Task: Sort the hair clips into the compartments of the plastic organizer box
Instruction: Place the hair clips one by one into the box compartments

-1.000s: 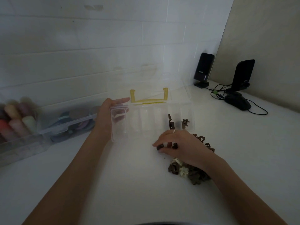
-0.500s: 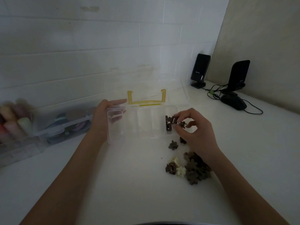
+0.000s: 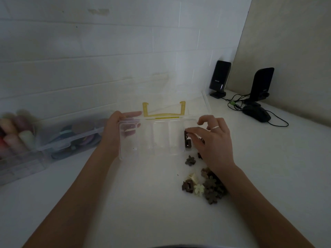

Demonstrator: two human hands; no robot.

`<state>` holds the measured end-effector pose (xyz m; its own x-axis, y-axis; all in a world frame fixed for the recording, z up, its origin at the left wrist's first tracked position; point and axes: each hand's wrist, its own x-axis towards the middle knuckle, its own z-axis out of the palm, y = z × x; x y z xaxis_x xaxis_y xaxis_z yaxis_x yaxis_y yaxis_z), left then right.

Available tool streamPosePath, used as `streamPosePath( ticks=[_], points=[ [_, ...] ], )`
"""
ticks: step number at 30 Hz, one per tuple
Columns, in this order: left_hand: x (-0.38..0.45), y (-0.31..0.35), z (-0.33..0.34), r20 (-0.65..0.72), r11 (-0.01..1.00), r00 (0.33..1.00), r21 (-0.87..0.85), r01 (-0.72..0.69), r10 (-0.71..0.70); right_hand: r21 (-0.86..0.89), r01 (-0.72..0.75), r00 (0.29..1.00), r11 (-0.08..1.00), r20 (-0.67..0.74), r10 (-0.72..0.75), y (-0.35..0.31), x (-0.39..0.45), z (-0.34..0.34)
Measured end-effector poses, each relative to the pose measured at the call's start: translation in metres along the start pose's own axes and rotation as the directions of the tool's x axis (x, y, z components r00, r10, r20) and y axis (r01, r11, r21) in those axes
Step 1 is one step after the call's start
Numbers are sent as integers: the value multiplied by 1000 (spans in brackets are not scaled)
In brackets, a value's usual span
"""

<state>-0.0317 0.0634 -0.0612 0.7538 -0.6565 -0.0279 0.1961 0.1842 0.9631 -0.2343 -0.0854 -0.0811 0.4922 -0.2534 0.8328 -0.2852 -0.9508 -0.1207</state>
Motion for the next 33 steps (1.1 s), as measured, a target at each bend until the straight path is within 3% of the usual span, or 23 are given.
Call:
streamPosePath(
  ticks=[2,6,9,13,19,28,33],
  points=[
    [2,-2,-2,-19,1000,1000,16,3,-2,121,-22,1000,992,20,20,2,2,-11],
    [4,-4,-4,-33,1000,999,10,-9,9,386,-220,946,896,307,100,7,2,-41],
    [4,-1,-4,-31,1000,999,11,-16,17,318,-244,878,916,474,69,9,-3,-46],
    [4,-3,-7,-43,1000,999,10,-27,27,99,-142,736,985,676,38,2,-3,-45],
    [5,-3,-5,-48,999,998,-13,-36,35,8,-106,684,994,726,67,-1,-6,-39],
    [8,-2,-9,-22,1000,1000,-24,-2,2,-99,-143,731,985,660,173,8,-3,-48],
    [8,-2,-9,-31,1000,999,-13,-11,11,-192,-124,636,973,737,227,9,-1,-49]
  ],
)
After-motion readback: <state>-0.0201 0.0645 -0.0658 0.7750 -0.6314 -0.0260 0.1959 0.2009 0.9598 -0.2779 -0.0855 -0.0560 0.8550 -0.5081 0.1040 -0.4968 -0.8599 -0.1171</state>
